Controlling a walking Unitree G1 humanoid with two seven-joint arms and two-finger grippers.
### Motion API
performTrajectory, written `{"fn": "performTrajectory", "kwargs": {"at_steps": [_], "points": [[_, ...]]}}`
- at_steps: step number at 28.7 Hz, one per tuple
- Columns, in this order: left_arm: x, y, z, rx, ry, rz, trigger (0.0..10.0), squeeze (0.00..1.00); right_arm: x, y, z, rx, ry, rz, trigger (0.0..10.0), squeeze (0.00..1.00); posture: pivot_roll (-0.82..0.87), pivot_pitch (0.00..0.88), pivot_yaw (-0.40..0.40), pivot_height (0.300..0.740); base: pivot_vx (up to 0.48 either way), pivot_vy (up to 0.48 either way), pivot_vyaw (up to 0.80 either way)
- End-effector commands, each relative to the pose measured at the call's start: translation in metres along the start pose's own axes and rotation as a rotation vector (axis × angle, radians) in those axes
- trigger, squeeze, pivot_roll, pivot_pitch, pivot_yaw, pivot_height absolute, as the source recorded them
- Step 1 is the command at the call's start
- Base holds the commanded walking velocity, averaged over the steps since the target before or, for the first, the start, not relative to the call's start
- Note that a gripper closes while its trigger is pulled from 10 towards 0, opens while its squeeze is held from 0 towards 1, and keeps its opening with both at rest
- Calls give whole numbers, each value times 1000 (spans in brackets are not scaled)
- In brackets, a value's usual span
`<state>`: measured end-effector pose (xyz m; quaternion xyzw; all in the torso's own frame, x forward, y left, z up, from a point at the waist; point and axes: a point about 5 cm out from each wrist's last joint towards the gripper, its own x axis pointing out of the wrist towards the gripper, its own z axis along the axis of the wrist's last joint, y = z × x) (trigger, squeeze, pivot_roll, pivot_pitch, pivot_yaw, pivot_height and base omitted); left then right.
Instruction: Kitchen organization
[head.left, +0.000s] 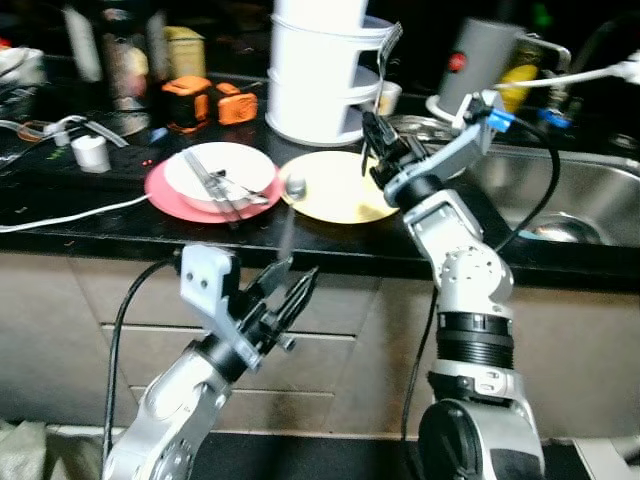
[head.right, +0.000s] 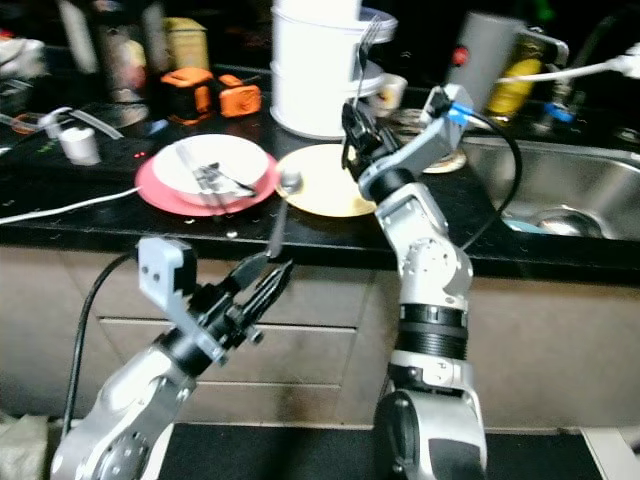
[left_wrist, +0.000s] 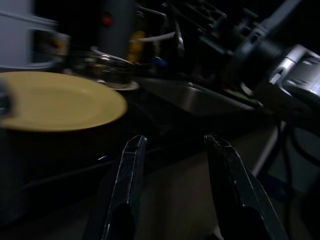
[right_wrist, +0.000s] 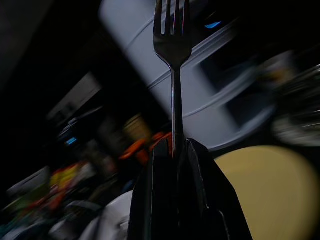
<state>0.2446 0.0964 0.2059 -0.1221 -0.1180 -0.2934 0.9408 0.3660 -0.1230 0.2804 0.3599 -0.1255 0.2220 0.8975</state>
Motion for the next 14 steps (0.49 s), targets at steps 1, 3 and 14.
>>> {"fn": "performTrajectory", "kwargs": {"at_steps": [1,3,14], "points": [[2,-1,-3,31,28,19,10000,0,-2,-2,5,2,-28,3,10000,0,118,0,-117,740,0,0,-769],[3,1,-3,53,32,44,10000,0,-2,-2,4,-2,-28,1,10000,0,118,0,-118,740,0,0,-584],[7,39,-13,374,181,375,10000,0,-1,-2,1,-37,-13,6,10000,0,123,0,-123,740,0,0,0]]}}
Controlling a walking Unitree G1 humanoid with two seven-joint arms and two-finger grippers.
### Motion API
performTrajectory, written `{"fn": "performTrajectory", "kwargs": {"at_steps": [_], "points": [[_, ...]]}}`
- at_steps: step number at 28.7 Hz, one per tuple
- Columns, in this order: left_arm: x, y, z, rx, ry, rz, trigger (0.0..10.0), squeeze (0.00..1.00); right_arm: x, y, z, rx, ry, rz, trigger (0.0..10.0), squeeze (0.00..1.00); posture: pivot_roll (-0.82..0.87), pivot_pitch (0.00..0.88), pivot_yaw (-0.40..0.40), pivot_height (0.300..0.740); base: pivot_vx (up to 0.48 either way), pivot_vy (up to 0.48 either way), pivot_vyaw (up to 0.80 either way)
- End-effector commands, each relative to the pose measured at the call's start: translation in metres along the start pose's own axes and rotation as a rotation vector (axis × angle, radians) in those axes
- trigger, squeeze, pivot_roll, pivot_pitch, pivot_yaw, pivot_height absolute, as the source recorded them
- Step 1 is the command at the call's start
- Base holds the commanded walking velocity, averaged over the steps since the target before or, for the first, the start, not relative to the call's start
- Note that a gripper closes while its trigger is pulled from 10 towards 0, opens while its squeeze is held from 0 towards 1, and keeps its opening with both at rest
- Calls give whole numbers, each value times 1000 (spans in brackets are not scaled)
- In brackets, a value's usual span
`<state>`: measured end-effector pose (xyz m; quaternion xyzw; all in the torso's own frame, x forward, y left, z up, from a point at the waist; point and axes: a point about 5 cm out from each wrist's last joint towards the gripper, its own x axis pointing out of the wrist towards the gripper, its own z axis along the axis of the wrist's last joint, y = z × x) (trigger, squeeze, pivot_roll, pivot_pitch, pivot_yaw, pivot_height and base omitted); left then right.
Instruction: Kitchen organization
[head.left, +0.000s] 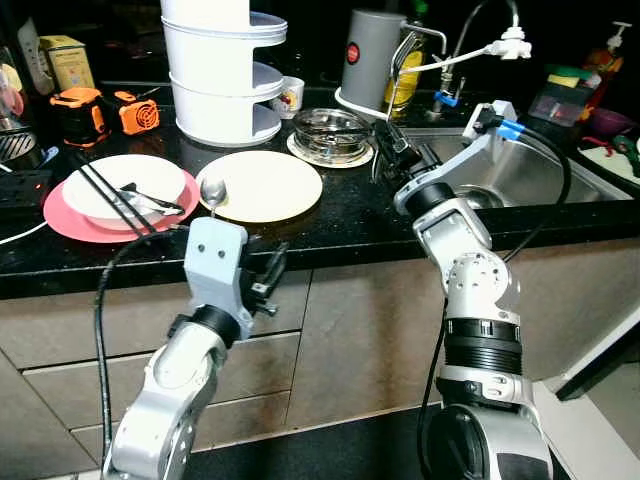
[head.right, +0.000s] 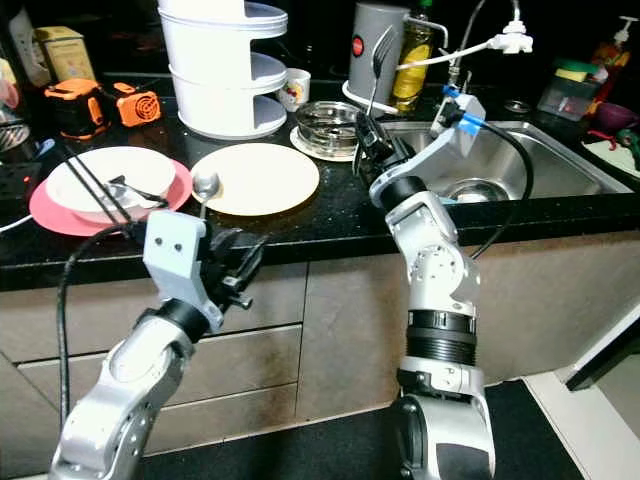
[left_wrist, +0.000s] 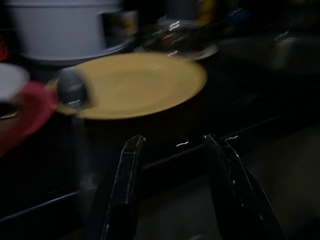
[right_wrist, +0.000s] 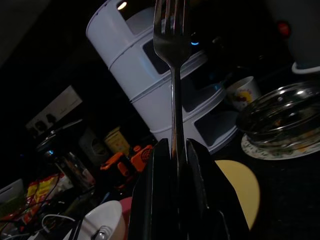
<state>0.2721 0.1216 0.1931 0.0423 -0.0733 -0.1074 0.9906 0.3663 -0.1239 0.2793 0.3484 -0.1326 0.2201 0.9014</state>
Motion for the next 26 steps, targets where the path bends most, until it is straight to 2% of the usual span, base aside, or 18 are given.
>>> {"fn": "performTrajectory", "kwargs": {"at_steps": [1,4,6,7,9,10,12,13,18,26], "points": [[6,3,-7,73,51,76,10000,0,0,1,0,-21,0,5,10000,0,122,0,-122,740,0,0,0],[8,5,-9,83,64,112,10000,0,0,1,0,-32,4,8,10000,0,122,0,-122,740,0,0,0],[16,3,-10,85,67,133,10000,0,-3,0,-7,-162,65,9,10000,0,115,0,-120,740,0,0,0],[16,3,-10,85,67,133,10000,0,-3,0,-7,-162,65,9,10000,0,115,0,-120,740,0,0,0],[22,1,-7,78,55,135,10000,0,-9,-3,-16,-312,150,35,10000,0,114,0,-120,740,0,0,0],[22,1,-7,78,55,135,10000,0,-9,-3,-16,-312,150,35,10000,0,114,0,-120,740,0,0,0],[28,0,-4,71,41,135,10000,0,-17,-7,-20,-427,211,79,10000,0,102,0,-116,740,0,0,0],[30,-1,-2,69,34,132,10000,0,-20,-9,-20,-453,226,88,10000,0,102,0,-116,740,0,0,0],[39,-2,6,84,6,115,10000,0,-26,-16,-16,-468,218,47,10000,0,98,0,-107,740,0,0,229],[43,-1,6,125,9,110,10000,0,-25,-14,-15,-442,181,22,10000,0,103,0,-98,740,0,0,85]]}}
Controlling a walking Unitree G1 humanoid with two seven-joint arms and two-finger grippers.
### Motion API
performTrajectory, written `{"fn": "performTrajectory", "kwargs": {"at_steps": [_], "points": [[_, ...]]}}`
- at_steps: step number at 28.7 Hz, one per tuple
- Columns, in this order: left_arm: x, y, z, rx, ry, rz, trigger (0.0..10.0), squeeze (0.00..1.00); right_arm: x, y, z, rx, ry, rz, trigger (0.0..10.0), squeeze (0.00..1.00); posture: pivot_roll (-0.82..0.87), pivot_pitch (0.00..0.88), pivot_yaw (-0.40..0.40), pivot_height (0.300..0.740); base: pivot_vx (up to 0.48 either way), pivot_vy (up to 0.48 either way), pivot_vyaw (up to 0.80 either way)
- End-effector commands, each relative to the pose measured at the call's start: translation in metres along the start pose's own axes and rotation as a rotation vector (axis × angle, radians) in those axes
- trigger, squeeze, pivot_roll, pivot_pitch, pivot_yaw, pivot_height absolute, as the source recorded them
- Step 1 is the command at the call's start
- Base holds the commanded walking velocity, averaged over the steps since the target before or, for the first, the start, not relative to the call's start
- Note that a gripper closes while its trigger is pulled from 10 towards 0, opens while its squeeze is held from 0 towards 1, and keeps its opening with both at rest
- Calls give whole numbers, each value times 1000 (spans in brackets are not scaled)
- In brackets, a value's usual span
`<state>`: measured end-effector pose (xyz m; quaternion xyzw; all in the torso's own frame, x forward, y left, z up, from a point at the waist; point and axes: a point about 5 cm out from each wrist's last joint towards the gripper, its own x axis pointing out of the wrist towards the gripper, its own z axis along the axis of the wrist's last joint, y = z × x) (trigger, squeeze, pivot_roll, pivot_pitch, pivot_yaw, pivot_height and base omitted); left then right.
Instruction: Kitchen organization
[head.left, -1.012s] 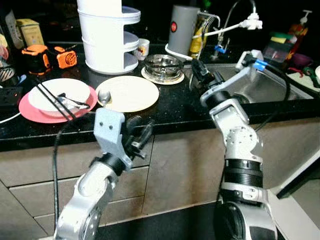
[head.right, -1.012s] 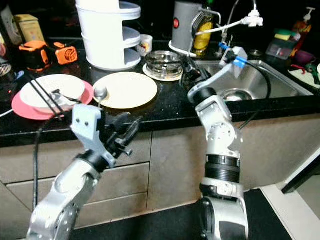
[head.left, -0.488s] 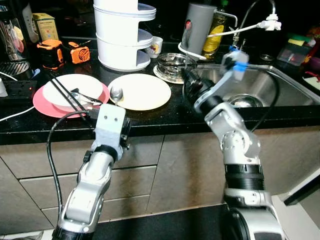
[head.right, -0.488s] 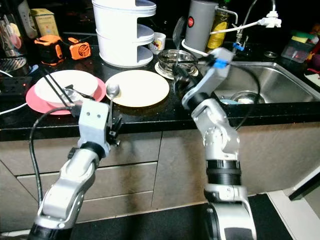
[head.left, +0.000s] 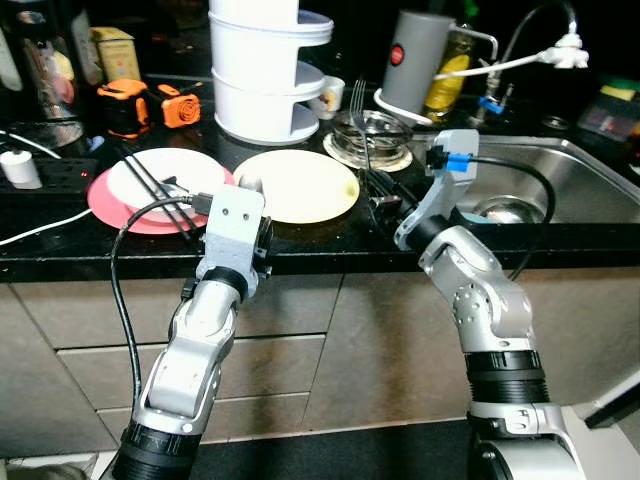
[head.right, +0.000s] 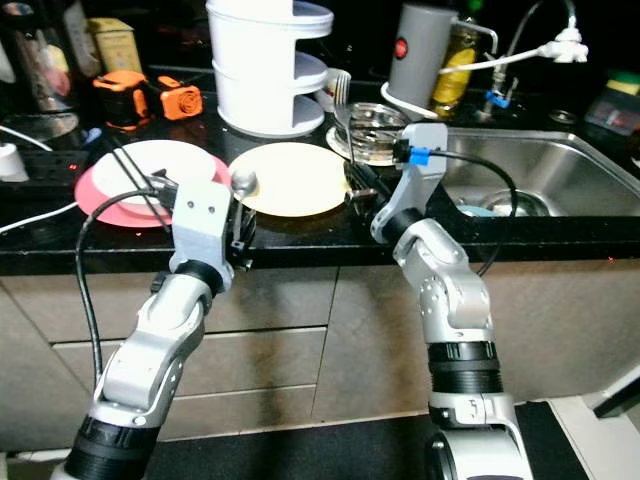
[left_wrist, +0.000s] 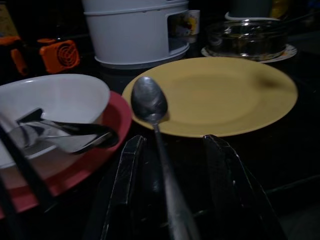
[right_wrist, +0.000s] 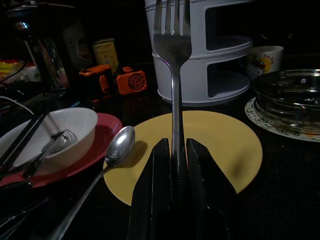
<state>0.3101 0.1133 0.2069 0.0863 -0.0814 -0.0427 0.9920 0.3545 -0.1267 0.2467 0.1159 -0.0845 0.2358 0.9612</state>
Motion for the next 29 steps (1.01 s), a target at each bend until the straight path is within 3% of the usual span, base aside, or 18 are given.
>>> {"fn": "performTrajectory", "kwargs": {"at_steps": [1,4,8,14,20,29], "points": [[3,-3,-2,28,7,-14,10000,0,-2,-1,5,-1,-34,-16,10000,0,103,0,-98,740,0,0,0],[4,0,-4,46,8,-12,10000,0,-5,-4,-3,-24,-11,-49,10000,0,104,0,-94,740,0,0,0],[9,8,-5,67,9,4,10000,0,-19,-14,-31,-35,58,-122,10000,0,100,0,-89,740,0,0,0],[17,16,-5,88,3,8,10000,0,-39,-8,-62,20,113,-119,10000,0,91,0,-80,740,0,0,0],[24,20,-2,88,-7,8,10000,0,-45,-2,-65,28,101,-102,10000,0,80,0,-70,740,0,0,0],[27,2,-11,57,47,-82,10000,0,-48,2,-68,33,104,-96,10000,0,76,0,-67,740,0,0,0]]}}
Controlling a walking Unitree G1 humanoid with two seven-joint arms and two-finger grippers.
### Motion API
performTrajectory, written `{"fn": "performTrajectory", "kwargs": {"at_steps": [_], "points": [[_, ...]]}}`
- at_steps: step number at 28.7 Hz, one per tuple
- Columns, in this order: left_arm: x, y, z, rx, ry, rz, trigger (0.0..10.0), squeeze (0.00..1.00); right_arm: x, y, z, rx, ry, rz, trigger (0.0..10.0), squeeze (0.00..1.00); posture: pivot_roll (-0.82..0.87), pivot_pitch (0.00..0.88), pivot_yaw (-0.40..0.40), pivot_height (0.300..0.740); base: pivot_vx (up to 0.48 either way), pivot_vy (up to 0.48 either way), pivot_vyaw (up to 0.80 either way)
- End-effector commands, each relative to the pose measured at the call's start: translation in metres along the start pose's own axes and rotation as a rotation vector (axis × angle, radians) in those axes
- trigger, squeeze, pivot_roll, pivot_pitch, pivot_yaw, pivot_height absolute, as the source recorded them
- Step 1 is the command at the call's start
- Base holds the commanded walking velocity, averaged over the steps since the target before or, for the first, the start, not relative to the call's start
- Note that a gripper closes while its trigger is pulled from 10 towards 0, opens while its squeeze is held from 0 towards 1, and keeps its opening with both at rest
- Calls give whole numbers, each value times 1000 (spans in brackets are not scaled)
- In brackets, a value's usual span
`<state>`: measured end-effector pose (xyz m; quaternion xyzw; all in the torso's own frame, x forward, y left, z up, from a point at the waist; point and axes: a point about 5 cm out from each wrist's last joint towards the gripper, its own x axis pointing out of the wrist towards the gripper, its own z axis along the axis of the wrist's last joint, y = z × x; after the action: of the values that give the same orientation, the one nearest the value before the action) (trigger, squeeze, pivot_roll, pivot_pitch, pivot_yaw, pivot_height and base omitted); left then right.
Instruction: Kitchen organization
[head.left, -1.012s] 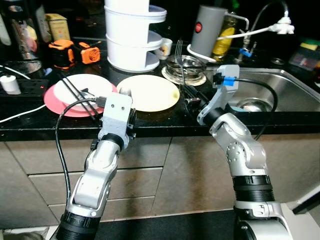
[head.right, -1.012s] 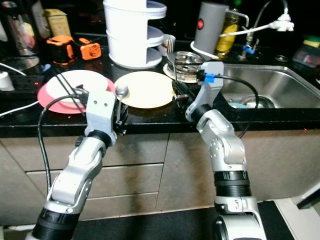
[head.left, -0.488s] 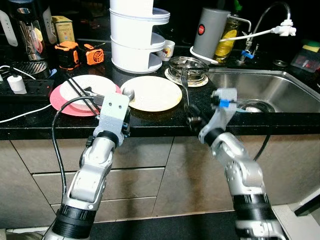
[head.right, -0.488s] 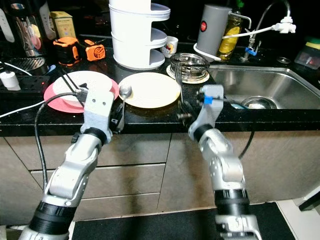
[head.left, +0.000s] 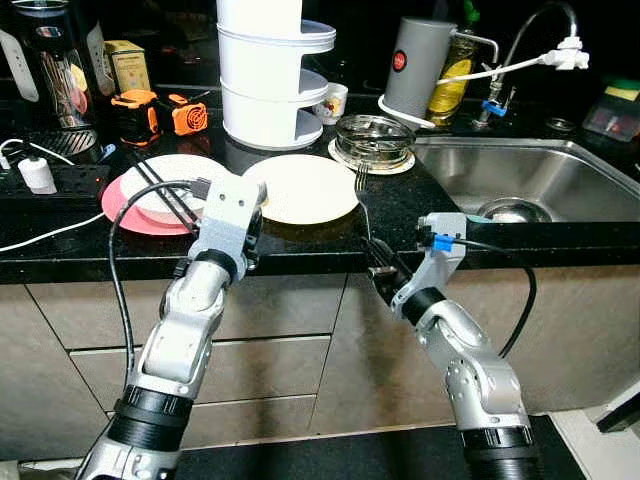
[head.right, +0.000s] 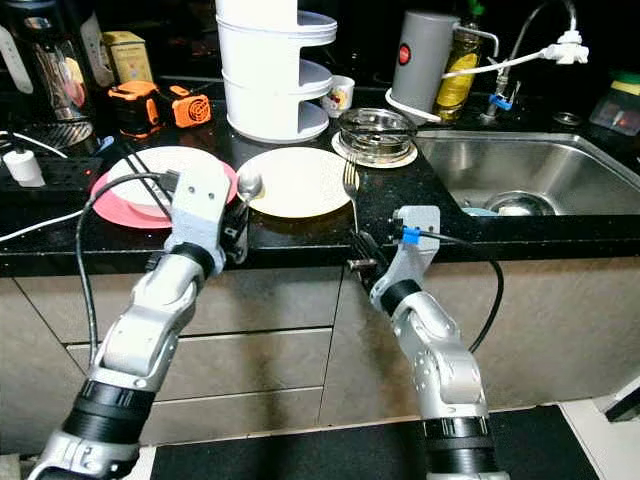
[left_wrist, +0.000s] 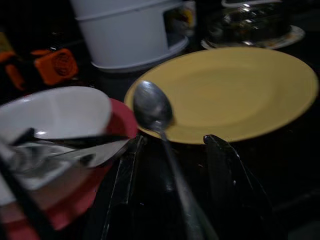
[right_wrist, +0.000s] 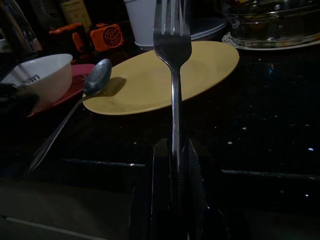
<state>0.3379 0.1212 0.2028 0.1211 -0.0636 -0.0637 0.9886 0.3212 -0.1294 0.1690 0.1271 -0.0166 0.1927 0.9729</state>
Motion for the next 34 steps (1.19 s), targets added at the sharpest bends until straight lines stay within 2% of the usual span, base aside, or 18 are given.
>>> {"fn": "performTrajectory", "kwargs": {"at_steps": [1,17,34], "points": [[2,-8,-3,-7,23,-36,10000,0,-1,4,2,-10,-13,11,10000,0,75,0,-66,740,0,0,0],[11,5,-13,-12,111,35,10000,0,0,8,6,-7,-21,24,10000,0,65,0,-65,740,0,0,0],[18,-9,-10,-47,149,-42,10000,0,0,10,10,2,-32,27,10000,0,67,0,-61,740,0,0,0]]}}
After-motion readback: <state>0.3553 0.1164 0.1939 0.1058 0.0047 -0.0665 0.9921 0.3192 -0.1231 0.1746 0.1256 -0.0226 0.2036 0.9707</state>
